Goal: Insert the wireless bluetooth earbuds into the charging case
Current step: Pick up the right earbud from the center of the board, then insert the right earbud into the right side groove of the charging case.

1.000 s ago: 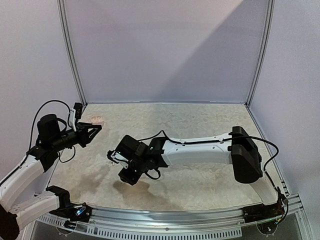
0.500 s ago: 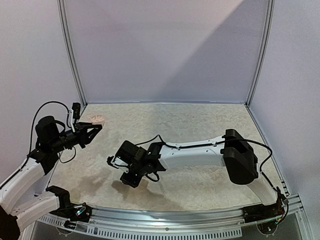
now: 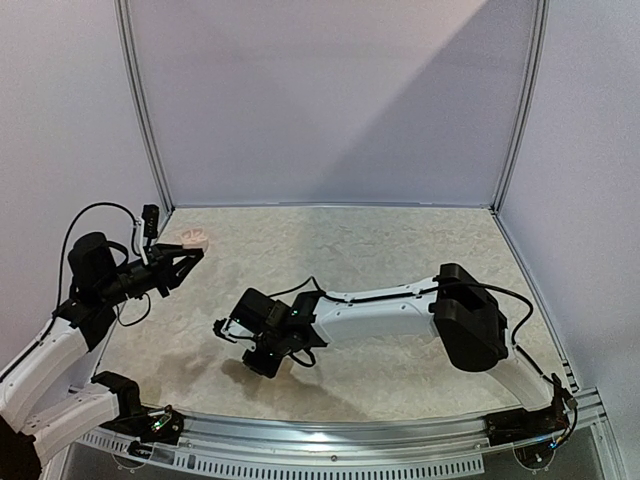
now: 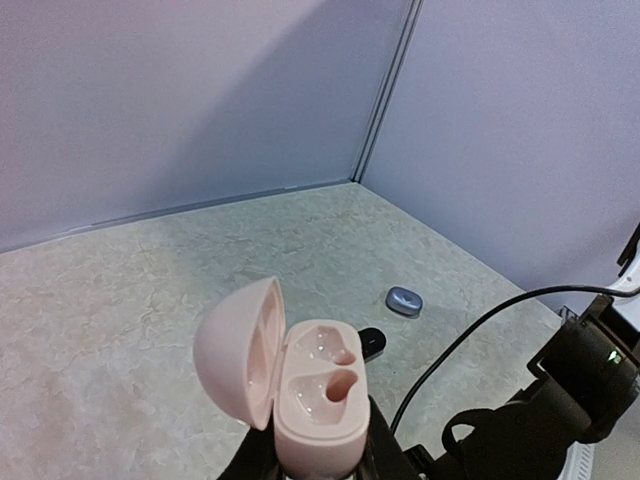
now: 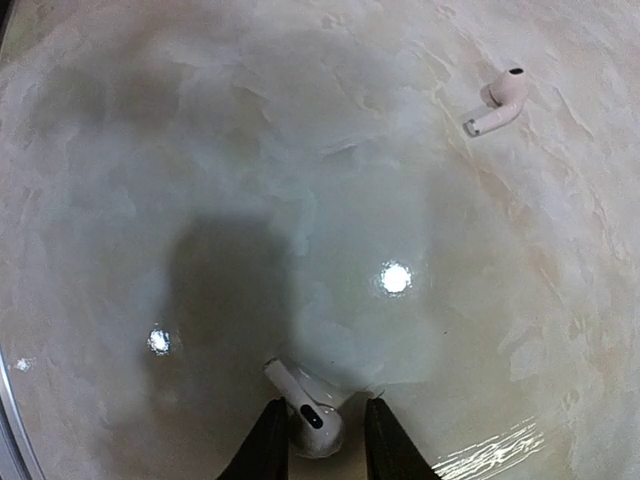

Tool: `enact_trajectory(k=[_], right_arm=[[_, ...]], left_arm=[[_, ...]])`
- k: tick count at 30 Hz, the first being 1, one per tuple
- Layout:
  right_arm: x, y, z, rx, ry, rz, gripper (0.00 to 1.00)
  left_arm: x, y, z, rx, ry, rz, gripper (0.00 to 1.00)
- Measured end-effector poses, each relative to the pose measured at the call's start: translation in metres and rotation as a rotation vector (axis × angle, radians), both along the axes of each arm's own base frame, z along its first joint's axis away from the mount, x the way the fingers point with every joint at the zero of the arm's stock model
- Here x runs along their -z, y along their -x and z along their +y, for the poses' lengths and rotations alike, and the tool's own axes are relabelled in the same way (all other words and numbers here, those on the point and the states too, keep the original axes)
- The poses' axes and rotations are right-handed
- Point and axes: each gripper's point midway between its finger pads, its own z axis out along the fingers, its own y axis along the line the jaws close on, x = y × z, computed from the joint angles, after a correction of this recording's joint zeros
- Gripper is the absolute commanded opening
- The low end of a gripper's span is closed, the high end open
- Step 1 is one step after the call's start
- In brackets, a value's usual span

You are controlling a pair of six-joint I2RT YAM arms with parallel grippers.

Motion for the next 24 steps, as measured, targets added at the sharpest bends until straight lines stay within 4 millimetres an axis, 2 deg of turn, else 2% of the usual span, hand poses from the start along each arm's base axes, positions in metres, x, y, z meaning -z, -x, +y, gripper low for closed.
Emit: enact_trajectory(k=[4,9,12,14,16,18,22,23,24], right_arm=[[0.0,0.0,0.0,-0.014,0.002,-0.008,0.11],[0.0,-0.001,-0.001,-0.002,0.0,-0.014,0.03],[-0.004,-0.002,-0.016,0.027,0.022,-0.026,0.0],[-0.014,-0.004,-0.031,0.048,0.045,-0.045,0.0],[-0.035,-0.006,-0.043,0.07,0.046,-0.075,0.0],[-0.07,-0.009,-0.056,0.094,0.026,-0.112,0.0],[-0.168,-0.014,-0.081,0.155,-0.094,-0.192,0.0],[-0.204,-0.014,-0.093,0.179,-0.143,-0.221,0.0],[-0.218,-0.015,-0.099,0.19,-0.163,-0.233,0.0]], left_arm=[[0.0,0.0,0.0,-0.002,-0.001,0.0,0.0],[0.0,0.001,0.0,0.007,-0.024,-0.024,0.0],[0.001,0.003,-0.004,0.037,-0.065,-0.071,0.0],[0.005,0.005,-0.011,0.071,-0.11,-0.11,0.0],[0.009,0.009,-0.02,0.116,-0.15,-0.141,0.0],[0.011,0.015,-0.031,0.169,-0.177,-0.176,0.0],[0.006,0.023,-0.044,0.244,-0.196,-0.235,0.0],[0.003,0.025,-0.049,0.27,-0.201,-0.259,0.0],[0.0,0.028,-0.053,0.294,-0.21,-0.284,0.0]])
